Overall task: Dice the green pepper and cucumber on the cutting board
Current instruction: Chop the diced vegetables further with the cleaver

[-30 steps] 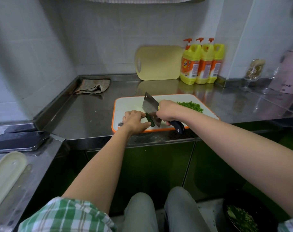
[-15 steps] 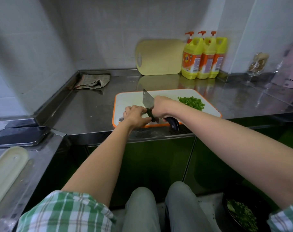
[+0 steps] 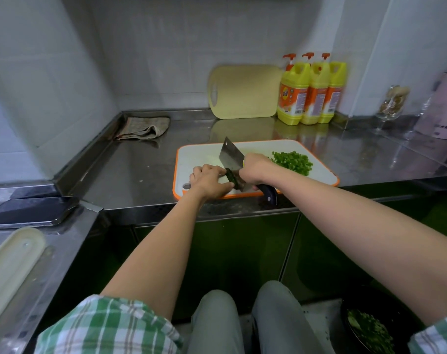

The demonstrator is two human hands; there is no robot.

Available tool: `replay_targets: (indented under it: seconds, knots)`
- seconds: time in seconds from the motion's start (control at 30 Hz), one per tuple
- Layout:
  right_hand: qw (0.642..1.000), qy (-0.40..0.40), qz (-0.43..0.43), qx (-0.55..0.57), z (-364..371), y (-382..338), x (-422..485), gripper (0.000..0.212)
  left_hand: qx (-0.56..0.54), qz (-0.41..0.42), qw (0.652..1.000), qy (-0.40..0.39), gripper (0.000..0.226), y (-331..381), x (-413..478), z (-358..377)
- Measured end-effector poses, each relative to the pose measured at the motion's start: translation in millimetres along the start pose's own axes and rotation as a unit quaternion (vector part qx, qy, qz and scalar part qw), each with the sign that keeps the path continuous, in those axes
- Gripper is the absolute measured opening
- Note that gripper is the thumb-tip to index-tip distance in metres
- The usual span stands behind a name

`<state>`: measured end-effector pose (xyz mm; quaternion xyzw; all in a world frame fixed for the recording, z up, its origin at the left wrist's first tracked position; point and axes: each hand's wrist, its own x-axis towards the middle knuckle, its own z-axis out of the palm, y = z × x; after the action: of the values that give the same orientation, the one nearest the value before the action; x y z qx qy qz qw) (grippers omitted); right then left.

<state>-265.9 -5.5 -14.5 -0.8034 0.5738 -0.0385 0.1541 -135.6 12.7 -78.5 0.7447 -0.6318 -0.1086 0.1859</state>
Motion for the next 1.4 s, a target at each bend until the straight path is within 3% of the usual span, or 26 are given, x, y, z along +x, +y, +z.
replay_targets:
  seconds: [0.3,0.43,0.53,0.9,1.0,1.4]
  knots:
    - [0.999,-0.008,-0.023,-0.040,-1,12,2,0.018,0.014,-0.004,1.000,-0.003,0.058,1,3,3]
    - [0.999,0.005,-0.016,-0.027,1,15,4,0.004,0.025,-0.002,1.000,0.000,0.059,1,0,5]
    - [0.999,0.032,-0.010,-0.002,3,24,5,0.014,0.036,-0.003,0.999,0.000,0.060,3,1,5]
    - [0.997,0.064,-0.035,0.010,-4,39,4,0.019,0.053,-0.048,0.997,0.011,0.062,20,6,10]
    - [0.997,0.062,-0.031,-0.011,-1,35,4,0.011,0.054,-0.064,0.995,0.043,0.064,20,7,15]
    - [0.998,0.031,-0.051,-0.024,-8,42,10,0.013,-0.037,-0.116,0.986,0.111,0.038,24,17,18]
